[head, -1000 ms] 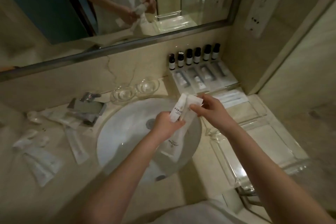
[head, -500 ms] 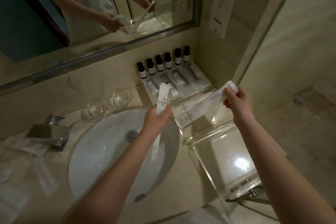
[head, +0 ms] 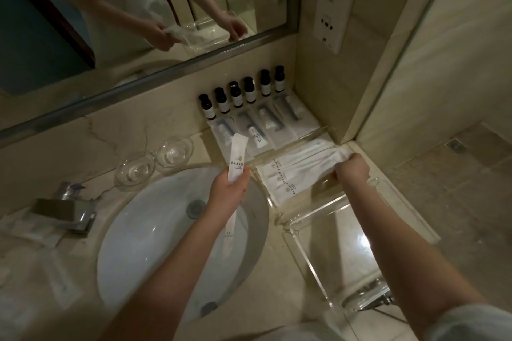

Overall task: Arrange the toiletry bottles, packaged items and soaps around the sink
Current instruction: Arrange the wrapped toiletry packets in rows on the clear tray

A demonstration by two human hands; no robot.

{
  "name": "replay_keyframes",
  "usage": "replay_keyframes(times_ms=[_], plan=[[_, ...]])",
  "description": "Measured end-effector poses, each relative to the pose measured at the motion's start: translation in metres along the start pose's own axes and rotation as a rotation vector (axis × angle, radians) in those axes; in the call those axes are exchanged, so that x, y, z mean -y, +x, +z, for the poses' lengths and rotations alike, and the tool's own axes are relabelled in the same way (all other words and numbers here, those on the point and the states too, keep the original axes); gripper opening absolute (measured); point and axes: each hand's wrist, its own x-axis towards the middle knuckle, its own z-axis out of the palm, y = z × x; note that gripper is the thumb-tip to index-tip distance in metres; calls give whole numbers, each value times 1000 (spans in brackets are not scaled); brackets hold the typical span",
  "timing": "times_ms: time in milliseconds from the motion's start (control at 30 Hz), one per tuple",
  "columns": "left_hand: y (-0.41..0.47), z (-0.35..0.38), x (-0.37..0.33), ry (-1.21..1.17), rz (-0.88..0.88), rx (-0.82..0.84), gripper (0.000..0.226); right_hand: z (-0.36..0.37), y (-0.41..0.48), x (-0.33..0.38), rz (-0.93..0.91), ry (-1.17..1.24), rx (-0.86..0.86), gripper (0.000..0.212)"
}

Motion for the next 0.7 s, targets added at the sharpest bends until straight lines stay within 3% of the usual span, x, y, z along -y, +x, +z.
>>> replay_keyframes(times_ms=[100, 200, 300, 367, 533, 600, 700], plan=[[1, 0, 1, -2, 7, 3, 8, 1, -8, 3, -127, -237, -11, 47], [4, -2, 3, 5, -7, 8, 8, 4, -11, -3, -417, -517, -59, 56], [6, -2, 6, 0, -12, 6, 8, 6, -7, -8, -746, -874, 85, 62], [6, -2, 7, -6, -10, 11, 9, 8, -6, -13, -829, -992, 171, 59], [6, -2, 8, -18, -22, -2, 12, 21, -5, -33, -793, -814, 215, 32], [6, -2, 7, -6, -19, 3, 20, 29, -2, -36, -803, -744, 226, 31], [5, -1, 4, 32, -15, 21, 26, 33, 0, -36, -819, -812, 138, 25]])
